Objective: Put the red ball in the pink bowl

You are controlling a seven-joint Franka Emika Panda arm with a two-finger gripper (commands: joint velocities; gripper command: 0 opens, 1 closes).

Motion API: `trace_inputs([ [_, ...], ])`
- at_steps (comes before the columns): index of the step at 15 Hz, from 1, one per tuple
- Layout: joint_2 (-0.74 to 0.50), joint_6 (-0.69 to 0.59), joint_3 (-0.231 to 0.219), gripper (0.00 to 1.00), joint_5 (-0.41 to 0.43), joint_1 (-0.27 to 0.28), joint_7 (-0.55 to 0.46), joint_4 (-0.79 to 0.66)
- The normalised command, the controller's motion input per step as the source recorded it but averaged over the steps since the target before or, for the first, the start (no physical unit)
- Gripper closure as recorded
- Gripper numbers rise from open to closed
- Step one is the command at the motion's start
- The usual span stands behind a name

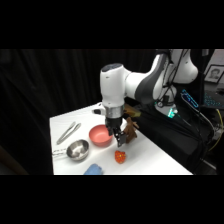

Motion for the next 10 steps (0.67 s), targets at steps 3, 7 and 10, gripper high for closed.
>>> trace_inputs([
  [3,0.17,0.34,-0.019,0.0,-0.082,0.065,0.16,-0.01],
  [7,0.14,0.28,-0.047,0.0,-0.054,0.062,0.13,0.0],
  [10,0.15,0.22,-0.037,0.0,-0.009,0.071,0.1,0.02],
])
